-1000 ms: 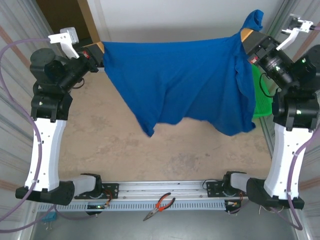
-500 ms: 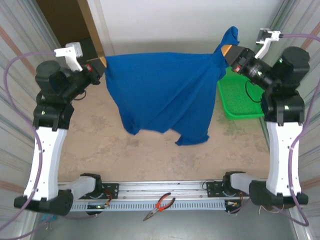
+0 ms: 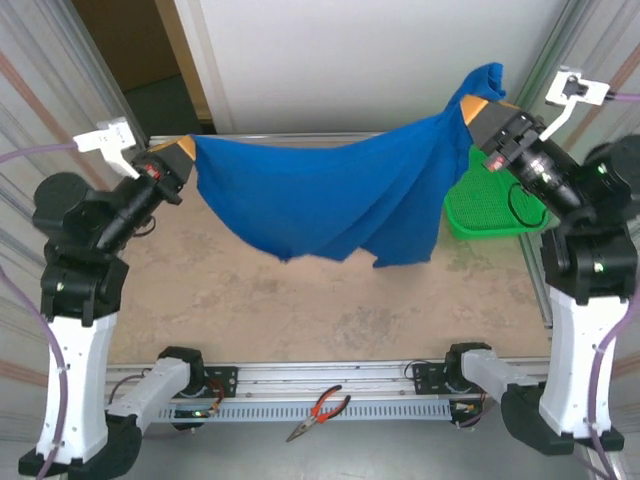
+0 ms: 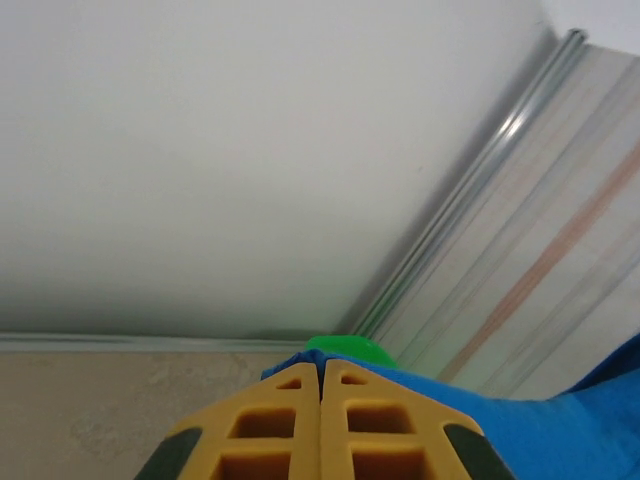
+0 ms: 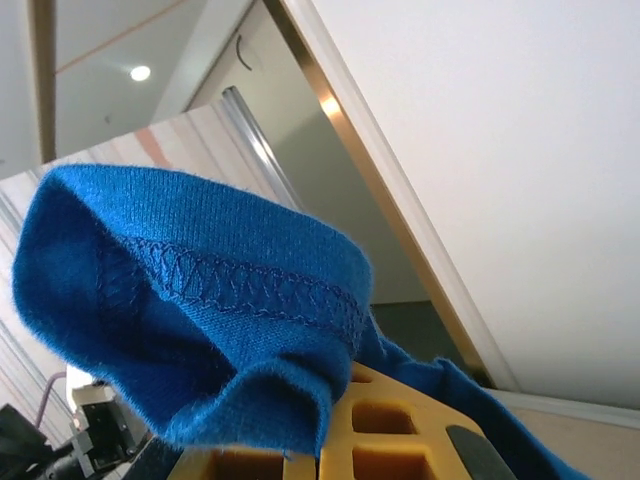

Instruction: Fold the inside-out t-shirt

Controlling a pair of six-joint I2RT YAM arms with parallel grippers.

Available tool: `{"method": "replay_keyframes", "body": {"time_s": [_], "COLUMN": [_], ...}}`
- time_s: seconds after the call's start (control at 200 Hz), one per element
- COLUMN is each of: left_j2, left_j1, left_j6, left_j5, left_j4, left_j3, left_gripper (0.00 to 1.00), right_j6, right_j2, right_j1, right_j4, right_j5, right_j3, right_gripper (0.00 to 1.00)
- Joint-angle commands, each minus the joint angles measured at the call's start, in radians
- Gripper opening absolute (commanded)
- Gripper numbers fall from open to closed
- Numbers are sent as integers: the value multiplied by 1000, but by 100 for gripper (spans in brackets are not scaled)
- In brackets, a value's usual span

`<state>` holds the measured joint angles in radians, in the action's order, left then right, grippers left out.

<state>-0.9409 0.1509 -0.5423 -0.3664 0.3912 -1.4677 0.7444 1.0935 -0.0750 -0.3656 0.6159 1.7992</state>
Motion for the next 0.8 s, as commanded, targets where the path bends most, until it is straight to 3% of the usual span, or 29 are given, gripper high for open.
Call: {"method": "replay_keyframes", "body": {"time_s": [0.0,0.19,0.296,0.401,0.486,0.516,0.536,0.596,0.641,0.711,0.797], "left_j2": [-110,-326,-504,-724,-900,-957,-994,-1078,-1119,-1139,-1091], "left_j1": [0,-36,-57,-82,-94,-96,-96,-99,-103,-110,-113], "left_j6": [52,98,125,155,182,196,205,227,233,235,232], "left_j5": [46,47,41,20,6,5,4,3,5,4,14], "left_j4": [3,-110,-176,-187,-155,-144,-133,-105,-82,-53,-50], "left_j3": [38,133,125,5,-162,-224,-266,-374,-438,-488,-444], "left_gripper": [0,0,0,0,0,5,9,34,51,64,71], "right_j6": [-32,-148,-143,-163,-202,-212,-220,-229,-216,-190,-196], "right_j2": [122,363,547,781,994,1071,1121,1275,1352,1366,1243], "right_j1": [-39,-124,-134,-134,-135,-134,-133,-128,-123,-117,-128], "right_j4": [48,77,135,84,-33,-83,-120,-239,-308,-340,-267], "right_j5": [-63,-220,-246,-274,-319,-336,-347,-384,-400,-407,-399], "right_j3": [-46,-113,-102,62,328,435,514,746,882,915,712], "right_gripper": [0,0,0,0,0,0,8,47,64,71,71]}}
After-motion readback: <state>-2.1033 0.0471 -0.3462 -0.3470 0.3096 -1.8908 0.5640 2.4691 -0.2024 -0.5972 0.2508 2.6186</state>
